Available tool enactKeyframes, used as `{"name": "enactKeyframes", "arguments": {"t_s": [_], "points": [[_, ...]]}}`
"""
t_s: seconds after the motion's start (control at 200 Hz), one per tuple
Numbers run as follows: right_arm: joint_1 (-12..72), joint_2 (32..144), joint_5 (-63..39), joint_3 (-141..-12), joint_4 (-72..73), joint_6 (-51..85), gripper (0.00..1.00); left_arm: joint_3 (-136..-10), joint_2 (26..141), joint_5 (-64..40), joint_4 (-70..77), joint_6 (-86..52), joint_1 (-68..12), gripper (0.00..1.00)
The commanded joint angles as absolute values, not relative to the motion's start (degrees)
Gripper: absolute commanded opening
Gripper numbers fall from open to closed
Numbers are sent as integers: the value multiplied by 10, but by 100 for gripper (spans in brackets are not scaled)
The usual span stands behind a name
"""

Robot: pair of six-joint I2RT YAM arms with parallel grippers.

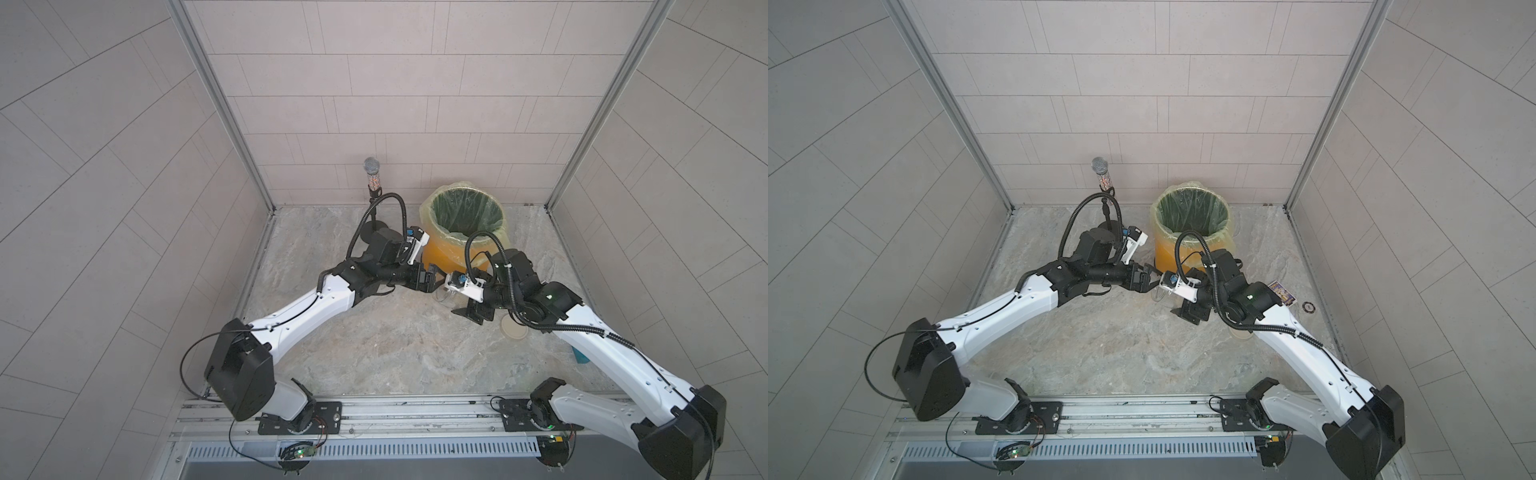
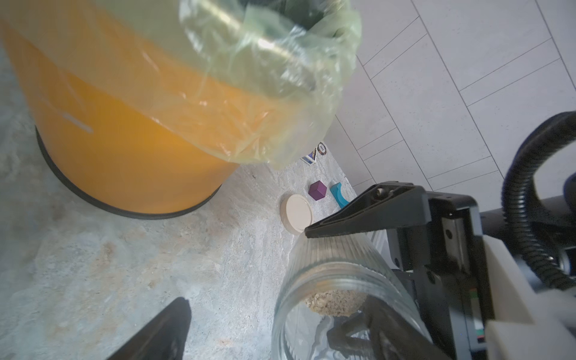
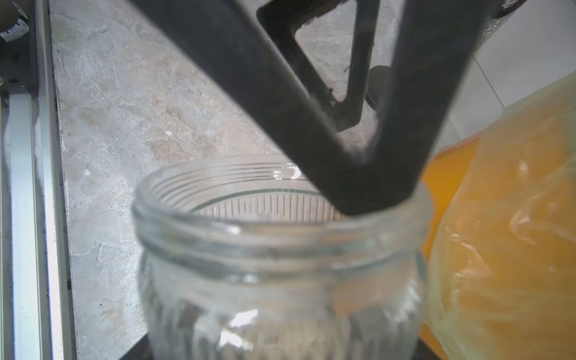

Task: Empty expired oatmeal from jars
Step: Pick up the jar from the center of the board, then pour the expired oatmeal into the trash bin.

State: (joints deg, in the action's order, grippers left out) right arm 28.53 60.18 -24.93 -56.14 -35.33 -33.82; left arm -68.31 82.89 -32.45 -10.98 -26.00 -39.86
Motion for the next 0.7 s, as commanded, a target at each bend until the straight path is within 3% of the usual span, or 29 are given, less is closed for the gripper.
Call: {"name": "enactKeyframes", "arguments": {"t_s": [0.0, 0.355, 0.695], "points": [[286, 571, -250, -620, -383, -331, 0, -736, 797, -295, -138, -233, -395, 99], [265, 595, -158, -762, -452, -394, 0, -771, 761, -212, -145, -234, -365, 100], [197, 712, -104, -927, -488, -559, 0, -746, 747, -193, -124, -243, -350, 100]]}}
